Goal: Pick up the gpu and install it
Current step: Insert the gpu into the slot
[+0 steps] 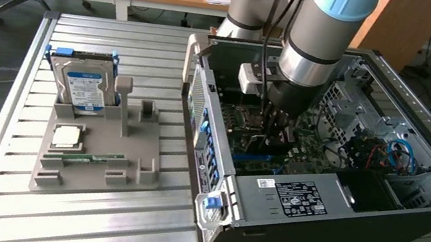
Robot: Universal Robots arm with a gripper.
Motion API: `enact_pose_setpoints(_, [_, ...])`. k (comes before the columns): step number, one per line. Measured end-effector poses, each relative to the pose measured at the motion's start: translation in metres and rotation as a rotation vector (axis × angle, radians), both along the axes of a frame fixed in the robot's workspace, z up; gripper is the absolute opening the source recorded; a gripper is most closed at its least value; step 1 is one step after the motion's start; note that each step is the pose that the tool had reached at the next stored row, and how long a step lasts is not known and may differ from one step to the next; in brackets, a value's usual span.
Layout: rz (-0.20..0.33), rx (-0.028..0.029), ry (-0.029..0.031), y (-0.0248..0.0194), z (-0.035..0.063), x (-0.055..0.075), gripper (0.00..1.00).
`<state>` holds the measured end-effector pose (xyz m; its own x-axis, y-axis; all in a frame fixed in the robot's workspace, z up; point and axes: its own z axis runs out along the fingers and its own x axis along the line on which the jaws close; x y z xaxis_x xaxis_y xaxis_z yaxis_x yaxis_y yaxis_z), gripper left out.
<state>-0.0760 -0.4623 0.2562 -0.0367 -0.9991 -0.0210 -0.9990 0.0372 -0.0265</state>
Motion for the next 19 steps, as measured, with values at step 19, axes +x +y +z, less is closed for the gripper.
enact_pose_setpoints(19, [0.003, 0.0001, 0.0000, 0.0003, -0.0040, -0.0007, 0.26])
